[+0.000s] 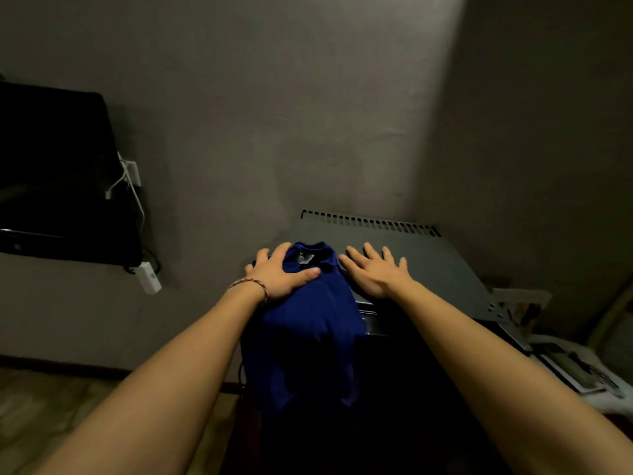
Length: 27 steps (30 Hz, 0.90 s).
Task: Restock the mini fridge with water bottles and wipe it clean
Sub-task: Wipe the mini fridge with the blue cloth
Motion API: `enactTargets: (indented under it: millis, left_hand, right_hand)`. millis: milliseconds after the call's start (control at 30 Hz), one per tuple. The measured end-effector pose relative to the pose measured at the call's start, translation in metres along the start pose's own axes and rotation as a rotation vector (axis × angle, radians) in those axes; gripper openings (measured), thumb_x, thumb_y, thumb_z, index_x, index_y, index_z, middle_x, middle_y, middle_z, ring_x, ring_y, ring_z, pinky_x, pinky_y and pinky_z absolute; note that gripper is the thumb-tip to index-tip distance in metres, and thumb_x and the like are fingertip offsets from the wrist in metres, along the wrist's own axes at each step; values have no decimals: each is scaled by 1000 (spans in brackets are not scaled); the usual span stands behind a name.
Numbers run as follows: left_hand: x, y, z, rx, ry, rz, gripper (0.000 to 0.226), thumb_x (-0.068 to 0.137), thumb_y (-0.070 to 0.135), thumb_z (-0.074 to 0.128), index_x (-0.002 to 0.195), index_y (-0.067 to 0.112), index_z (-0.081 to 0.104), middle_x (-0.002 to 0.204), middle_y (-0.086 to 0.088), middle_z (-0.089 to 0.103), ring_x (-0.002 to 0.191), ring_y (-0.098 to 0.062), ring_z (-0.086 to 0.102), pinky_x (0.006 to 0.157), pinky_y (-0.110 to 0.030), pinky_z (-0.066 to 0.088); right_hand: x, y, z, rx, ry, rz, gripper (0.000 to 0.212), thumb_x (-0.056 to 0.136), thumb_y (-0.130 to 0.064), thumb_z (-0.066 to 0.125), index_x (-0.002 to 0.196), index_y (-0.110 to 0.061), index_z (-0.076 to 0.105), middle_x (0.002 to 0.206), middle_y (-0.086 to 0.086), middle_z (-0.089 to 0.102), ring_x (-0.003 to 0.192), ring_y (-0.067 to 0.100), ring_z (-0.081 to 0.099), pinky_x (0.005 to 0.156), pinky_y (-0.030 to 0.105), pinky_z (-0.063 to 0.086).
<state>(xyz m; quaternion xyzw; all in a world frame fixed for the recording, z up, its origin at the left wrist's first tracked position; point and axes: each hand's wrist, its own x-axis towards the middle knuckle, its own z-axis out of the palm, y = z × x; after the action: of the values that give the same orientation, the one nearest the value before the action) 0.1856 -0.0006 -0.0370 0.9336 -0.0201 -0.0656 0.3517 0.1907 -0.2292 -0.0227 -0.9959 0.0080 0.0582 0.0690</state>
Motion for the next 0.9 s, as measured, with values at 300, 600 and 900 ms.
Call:
enactTargets:
  millis: [300, 600, 900]
  left_hand:
    - [32, -2, -3, 26, 109, 137, 80, 88, 63, 57, 155, 33, 24, 157, -4, 28, 143, -30, 26, 118, -41, 24]
    - [-26, 15, -3, 307, -139, 307, 116, 59, 100, 35, 155, 41, 6, 164, 15, -4, 148, -39, -12, 114, -67, 4]
    - [-26, 2, -4, 299, -176, 349, 121, 52, 99, 49, 152, 49, 4, 161, 18, -4, 147, -35, -11, 113, -67, 16]
  right_hand:
    - [10, 2, 4, -3, -2, -10, 71, 89, -79, 6, 154, -50, 6, 167, -4, -4, 152, 35, -7, 117, 63, -5]
    - [4, 0, 5, -3, 40, 49, 59, 98, -66, 6, 154, -47, 9, 167, -7, 1, 153, 27, -2, 120, 58, 0]
    - [-2, -7, 5, -14, 39, 84, 59, 99, -62, 4, 155, -44, 8, 167, -8, 0, 153, 24, -2, 121, 54, 1]
